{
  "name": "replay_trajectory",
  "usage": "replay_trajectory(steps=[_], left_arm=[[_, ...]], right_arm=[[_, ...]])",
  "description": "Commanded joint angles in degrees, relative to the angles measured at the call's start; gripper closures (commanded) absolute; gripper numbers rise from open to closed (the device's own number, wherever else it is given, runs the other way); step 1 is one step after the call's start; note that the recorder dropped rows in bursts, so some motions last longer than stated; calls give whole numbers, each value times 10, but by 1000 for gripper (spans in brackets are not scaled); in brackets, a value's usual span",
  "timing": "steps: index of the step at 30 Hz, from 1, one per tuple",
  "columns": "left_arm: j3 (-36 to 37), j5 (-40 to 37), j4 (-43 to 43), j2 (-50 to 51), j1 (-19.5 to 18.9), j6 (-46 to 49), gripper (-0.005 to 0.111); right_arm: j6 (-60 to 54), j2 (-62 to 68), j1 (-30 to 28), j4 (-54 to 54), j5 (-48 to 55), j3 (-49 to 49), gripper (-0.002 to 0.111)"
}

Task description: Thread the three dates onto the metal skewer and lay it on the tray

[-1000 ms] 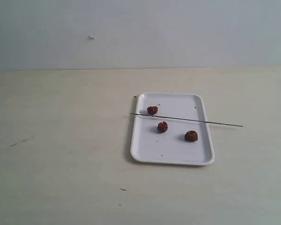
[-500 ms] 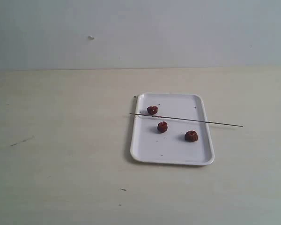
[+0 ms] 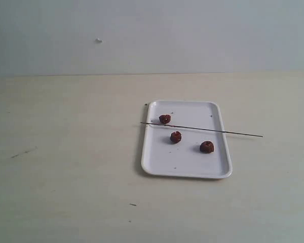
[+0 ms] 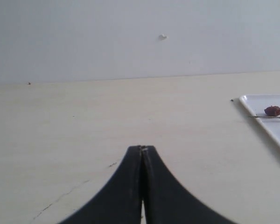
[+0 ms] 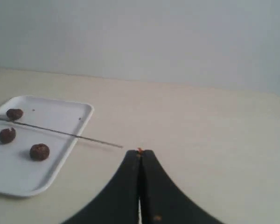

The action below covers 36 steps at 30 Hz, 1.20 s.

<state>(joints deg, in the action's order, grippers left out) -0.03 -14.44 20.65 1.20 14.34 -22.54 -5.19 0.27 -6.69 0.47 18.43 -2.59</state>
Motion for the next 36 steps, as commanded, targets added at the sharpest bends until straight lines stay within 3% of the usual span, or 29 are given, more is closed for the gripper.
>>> replay_trajectory(steps=[1, 3, 9, 12, 16, 18, 22, 33, 36], left_arm=[[0, 9, 0, 1, -1, 1, 107], [0, 9, 0, 1, -1, 1, 107], [0, 9, 0, 1, -1, 1, 107], [0, 9, 0, 1, -1, 1, 107], [0, 9, 0, 1, -1, 1, 107], [0, 9, 0, 1, -1, 1, 107], [0, 9, 0, 1, -1, 1, 107], [0, 9, 0, 1, -1, 1, 107], [0, 9, 0, 1, -1, 1, 107]], right_arm=[[23, -3, 1, 59, -141, 4, 108], [23, -3, 1, 60, -236, 4, 108], [96, -3, 1, 146, -385, 4, 108], [152, -1, 1, 158, -526, -3, 108], [96, 86, 1, 217, -549, -93, 108], [31, 175, 1, 222, -495, -166, 108], [-46, 406, 1, 209, -285, -332, 108], [-271, 968, 1, 111, 513, -835, 108], [-339, 1043, 18, 104, 515, -890, 108]])
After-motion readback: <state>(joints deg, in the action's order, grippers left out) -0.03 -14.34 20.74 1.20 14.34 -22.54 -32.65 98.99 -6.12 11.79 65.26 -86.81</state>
